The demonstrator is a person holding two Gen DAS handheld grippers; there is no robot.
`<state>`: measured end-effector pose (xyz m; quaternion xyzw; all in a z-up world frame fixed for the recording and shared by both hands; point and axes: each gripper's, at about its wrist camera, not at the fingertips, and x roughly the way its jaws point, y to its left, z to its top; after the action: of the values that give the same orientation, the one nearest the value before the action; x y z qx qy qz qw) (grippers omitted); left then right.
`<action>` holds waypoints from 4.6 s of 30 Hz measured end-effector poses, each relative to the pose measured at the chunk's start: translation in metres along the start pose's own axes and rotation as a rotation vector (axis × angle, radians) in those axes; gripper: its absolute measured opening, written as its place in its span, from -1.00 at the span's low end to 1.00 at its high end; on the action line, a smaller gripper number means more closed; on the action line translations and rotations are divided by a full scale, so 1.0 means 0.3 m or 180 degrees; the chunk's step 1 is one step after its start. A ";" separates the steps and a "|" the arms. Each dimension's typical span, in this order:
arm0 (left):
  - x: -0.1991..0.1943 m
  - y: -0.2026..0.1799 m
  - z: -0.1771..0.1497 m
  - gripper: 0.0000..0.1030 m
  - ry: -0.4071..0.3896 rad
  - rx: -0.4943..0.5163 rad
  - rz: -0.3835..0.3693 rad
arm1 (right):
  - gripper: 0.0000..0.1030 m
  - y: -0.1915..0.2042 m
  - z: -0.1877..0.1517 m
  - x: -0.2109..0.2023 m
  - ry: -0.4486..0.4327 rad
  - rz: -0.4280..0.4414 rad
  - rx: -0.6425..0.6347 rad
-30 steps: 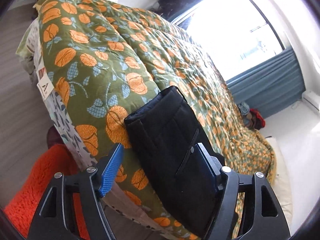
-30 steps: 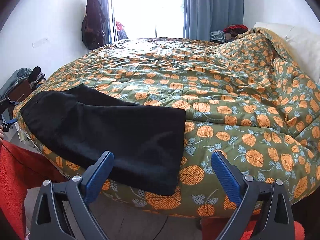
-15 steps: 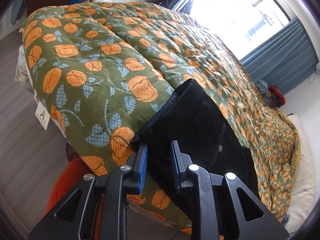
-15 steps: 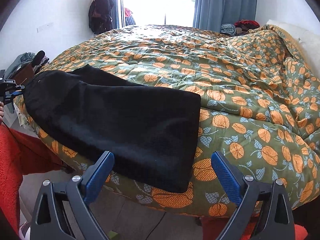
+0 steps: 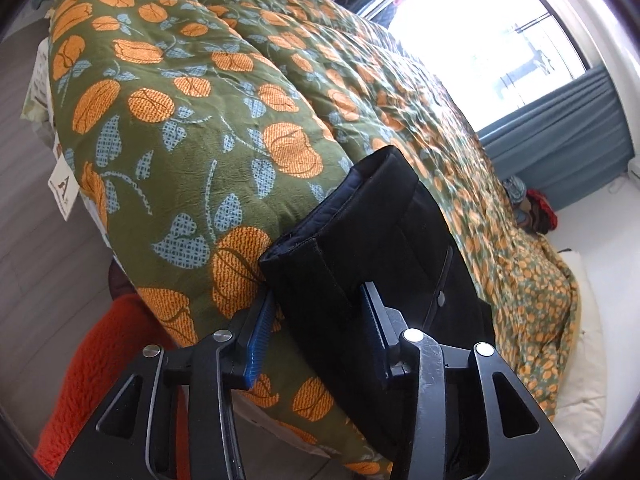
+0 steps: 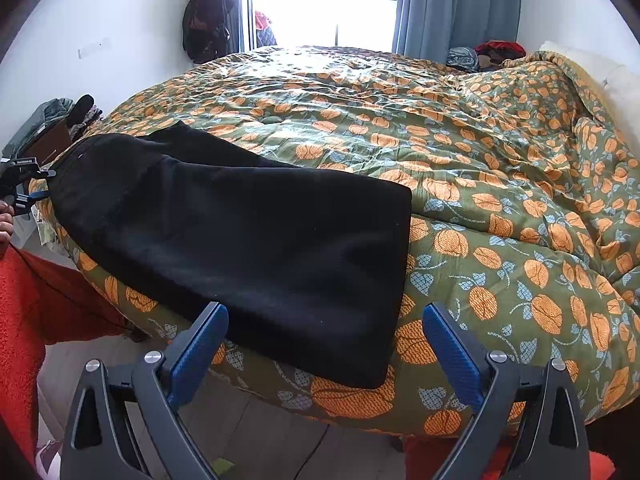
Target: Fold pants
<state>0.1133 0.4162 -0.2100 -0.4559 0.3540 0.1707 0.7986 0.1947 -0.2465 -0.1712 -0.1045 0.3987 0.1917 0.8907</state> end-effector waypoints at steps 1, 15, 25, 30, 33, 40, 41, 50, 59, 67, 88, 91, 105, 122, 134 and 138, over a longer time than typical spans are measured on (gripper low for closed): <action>0.012 0.006 0.005 -0.02 0.0010 -0.0044 -0.0045 | 0.88 -0.001 0.000 0.001 0.0005 -0.0002 0.0005; -0.244 -0.408 -0.053 -0.56 -0.0257 0.0878 -0.0428 | 0.88 -0.061 0.003 -0.017 -0.0080 0.0034 0.0255; -0.049 -1.107 -0.769 -0.43 0.0611 0.2880 -0.0752 | 0.88 -0.192 0.013 -0.022 -0.0206 0.0110 0.0875; 0.180 -1.102 -1.143 -0.04 0.1213 0.3239 -0.0322 | 0.88 -0.281 -0.008 -0.048 -0.0278 0.0131 0.1250; 0.115 -1.086 -1.142 0.22 0.1313 0.3114 -0.0509 | 0.88 -0.336 -0.033 -0.083 -0.0389 0.0158 0.1492; -0.094 -0.985 -0.689 0.54 0.0108 0.2611 -0.0192 | 0.88 -0.380 -0.041 -0.108 -0.0516 0.0618 0.1744; -0.087 -0.948 -0.639 0.53 0.0004 0.2549 -0.0039 | 0.88 -0.366 -0.030 -0.112 -0.0544 0.0765 0.1751; 0.289 -0.893 -0.851 0.75 0.0938 0.2884 -0.0037 | 0.81 -0.152 0.173 0.171 0.0238 0.2354 0.2004; 0.275 -0.893 -0.873 0.86 0.0851 0.3009 -0.0097 | 0.54 0.014 0.232 0.408 0.1252 0.2449 0.1509; 0.244 -0.883 -0.838 0.78 0.0787 0.2902 -0.0160 | 0.15 0.069 0.250 0.477 0.1374 0.2477 0.1544; -0.025 -0.839 -0.618 0.60 0.0307 0.2227 -0.0403 | -0.65 -0.252 0.256 0.095 0.0622 0.2169 0.1480; -0.004 -0.856 -0.643 0.60 0.0353 0.2293 -0.0376 | -0.65 -0.342 0.191 0.116 0.0718 0.2072 0.1634; 0.129 -0.909 -0.900 0.60 0.0640 0.3111 0.0086 | -0.26 -0.350 0.220 0.115 0.0641 0.1008 0.1011; 0.146 -0.888 -0.942 0.67 0.0718 0.3237 0.0277 | -0.53 -0.194 0.294 0.171 0.0335 0.0762 0.0524; 0.176 -0.910 -0.977 0.75 0.0725 0.3314 0.0439 | -0.49 -0.113 -0.002 0.098 0.0376 0.0506 0.0343; 0.180 -0.906 -0.970 0.79 0.0752 0.3290 0.0447 | -0.49 -0.135 -0.009 0.105 0.0350 0.0558 0.0439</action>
<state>0.1933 0.0234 -0.1811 0.0056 0.5090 -0.0254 0.8604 0.2292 -0.2759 -0.1952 -0.0182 0.4668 0.2350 0.8524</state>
